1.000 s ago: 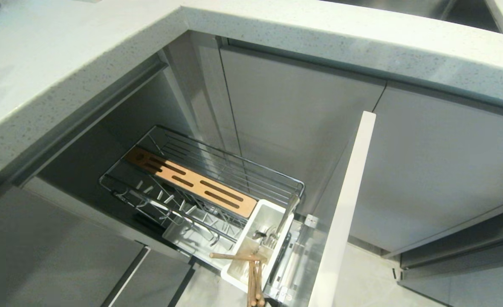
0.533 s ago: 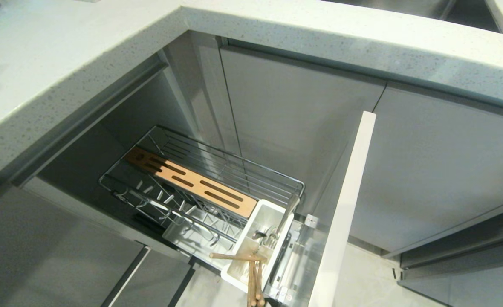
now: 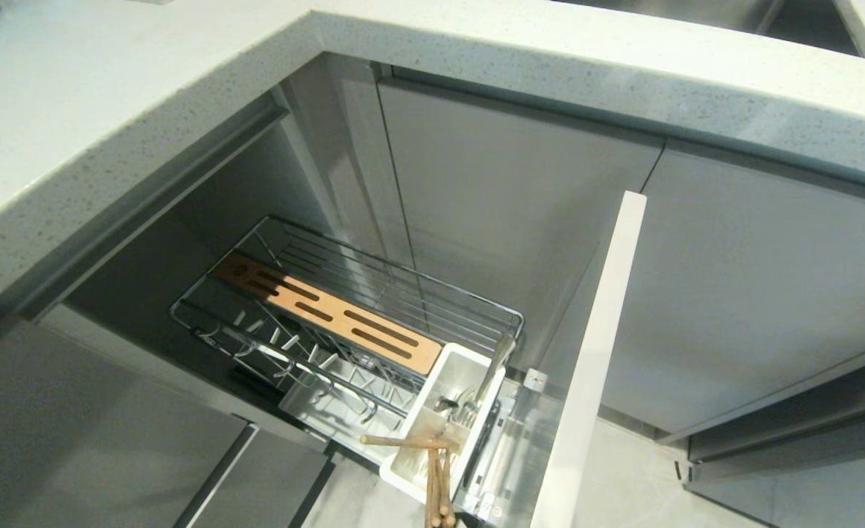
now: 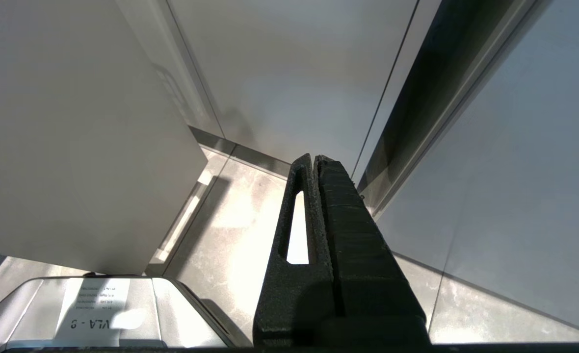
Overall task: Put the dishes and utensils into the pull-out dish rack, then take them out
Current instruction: Take the bowl out of the cupboard
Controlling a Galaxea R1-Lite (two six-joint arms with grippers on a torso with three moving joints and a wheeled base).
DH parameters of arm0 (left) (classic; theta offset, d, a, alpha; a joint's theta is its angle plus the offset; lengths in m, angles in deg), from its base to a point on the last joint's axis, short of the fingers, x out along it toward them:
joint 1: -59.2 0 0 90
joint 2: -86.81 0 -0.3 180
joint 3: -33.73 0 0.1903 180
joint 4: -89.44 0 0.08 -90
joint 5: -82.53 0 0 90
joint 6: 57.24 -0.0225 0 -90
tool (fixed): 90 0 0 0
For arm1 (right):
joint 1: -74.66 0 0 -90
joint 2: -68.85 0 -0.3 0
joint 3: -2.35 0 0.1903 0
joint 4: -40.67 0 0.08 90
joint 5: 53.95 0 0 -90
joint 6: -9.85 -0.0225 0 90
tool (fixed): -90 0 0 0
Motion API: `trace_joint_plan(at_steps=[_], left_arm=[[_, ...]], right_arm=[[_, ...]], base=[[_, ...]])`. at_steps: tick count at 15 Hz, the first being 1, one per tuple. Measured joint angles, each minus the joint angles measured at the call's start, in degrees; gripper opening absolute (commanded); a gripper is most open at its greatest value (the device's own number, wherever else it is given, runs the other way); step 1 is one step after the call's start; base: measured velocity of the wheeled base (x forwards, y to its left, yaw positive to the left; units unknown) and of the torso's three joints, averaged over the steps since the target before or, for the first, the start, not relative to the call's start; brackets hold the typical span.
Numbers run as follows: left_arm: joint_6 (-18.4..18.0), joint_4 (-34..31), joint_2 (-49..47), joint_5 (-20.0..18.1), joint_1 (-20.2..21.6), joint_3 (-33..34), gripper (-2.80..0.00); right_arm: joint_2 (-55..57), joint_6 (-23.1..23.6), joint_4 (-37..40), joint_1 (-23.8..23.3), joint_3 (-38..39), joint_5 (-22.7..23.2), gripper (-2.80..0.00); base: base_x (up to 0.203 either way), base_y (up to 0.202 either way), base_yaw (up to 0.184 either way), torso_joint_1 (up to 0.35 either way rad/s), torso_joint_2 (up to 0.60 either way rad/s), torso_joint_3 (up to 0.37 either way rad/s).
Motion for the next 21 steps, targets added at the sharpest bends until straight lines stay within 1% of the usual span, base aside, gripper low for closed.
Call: trace_joint_plan(at_steps=[7, 8, 15, 18, 21], left_arm=[[-0.13, -1.11, -0.13, -0.21, 0.07, 0.04, -2.80], [-0.13, -1.16, -0.15, -0.21, 0.07, 0.04, 0.00], [-0.21, 0.00, 0.30, 0.00, 0.02, 0.26, 0.00], [-0.21, 3.66, 1.94, -0.18, 0.05, 0.23, 0.00], [0.50, 10.09, 4.69, -0.52, 0.07, 0.23, 0.00]], right_arm=[[0.00, -0.01, 0.00, 0.00, 0.00, -0.02, -2.80], [0.00, -0.01, 0.00, 0.00, 0.00, -0.02, -2.80], [0.00, -0.01, 0.00, 0.00, 0.00, -0.02, -2.80], [0.00, -0.01, 0.00, 0.00, 0.00, -0.02, -2.80], [0.00, -0.01, 0.00, 0.00, 0.00, -0.02, -2.80]], base=[[0.000, 0.000, 0.000, 0.000, 0.00, 0.000], [0.000, 0.000, 0.000, 0.000, 0.00, 0.000], [0.000, 0.000, 0.000, 0.000, 0.00, 0.000], [0.000, 0.000, 0.000, 0.000, 0.00, 0.000], [0.000, 0.000, 0.000, 0.000, 0.00, 0.000]])
